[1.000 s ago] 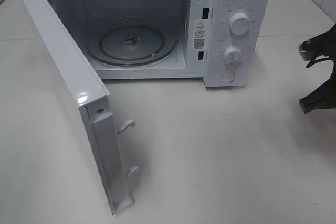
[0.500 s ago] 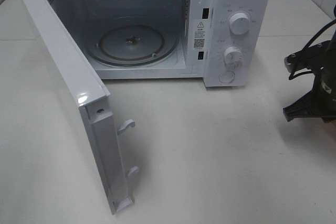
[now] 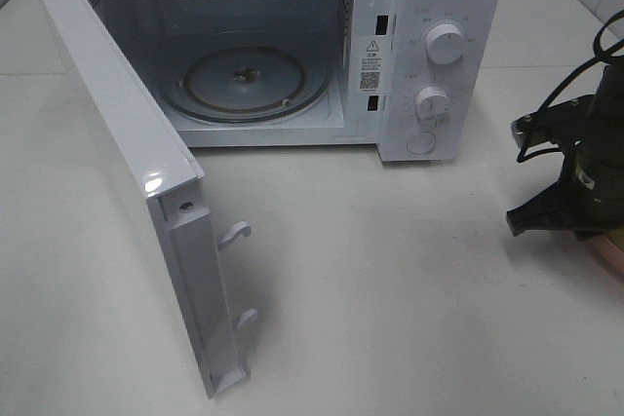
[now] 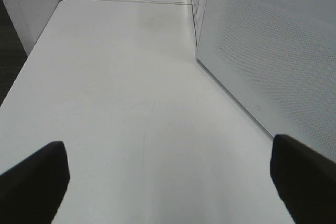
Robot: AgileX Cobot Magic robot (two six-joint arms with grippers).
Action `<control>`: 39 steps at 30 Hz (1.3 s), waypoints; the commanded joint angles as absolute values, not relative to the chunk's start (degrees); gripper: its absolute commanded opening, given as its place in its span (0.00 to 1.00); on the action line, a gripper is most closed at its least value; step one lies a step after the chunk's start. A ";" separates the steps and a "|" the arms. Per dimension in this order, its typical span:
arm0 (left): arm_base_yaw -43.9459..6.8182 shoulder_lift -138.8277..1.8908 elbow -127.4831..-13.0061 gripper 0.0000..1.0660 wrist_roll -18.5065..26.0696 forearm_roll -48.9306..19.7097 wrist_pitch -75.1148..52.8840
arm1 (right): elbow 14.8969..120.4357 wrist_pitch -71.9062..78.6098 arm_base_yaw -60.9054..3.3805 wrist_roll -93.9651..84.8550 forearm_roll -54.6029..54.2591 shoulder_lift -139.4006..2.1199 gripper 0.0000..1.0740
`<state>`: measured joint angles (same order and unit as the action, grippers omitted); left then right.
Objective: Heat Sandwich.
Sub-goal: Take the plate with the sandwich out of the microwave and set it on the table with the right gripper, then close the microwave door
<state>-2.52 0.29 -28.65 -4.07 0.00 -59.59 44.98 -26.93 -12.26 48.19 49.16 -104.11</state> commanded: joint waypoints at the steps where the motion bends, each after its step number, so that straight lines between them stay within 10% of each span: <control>1: -2.41 1.55 -28.48 0.92 -3.84 -0.52 -59.36 | 45.32 -27.79 -11.92 47.78 50.65 -104.05 0.03; 10: -2.41 1.55 -28.48 0.92 -3.84 -0.52 -59.36 | 45.32 -29.34 -11.92 47.84 49.85 -104.05 0.17; 23: -2.41 1.55 -28.48 0.92 -3.84 -0.52 -59.36 | 45.32 -31.28 -11.92 33.58 37.24 -95.28 0.68; 39: -2.41 1.55 -28.48 0.92 -3.84 -0.52 -59.36 | 45.32 -45.55 -12.09 16.96 18.56 -80.33 0.71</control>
<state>-2.52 0.29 -28.65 -4.07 0.00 -59.59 45.21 -44.29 -12.26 18.28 19.31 -81.02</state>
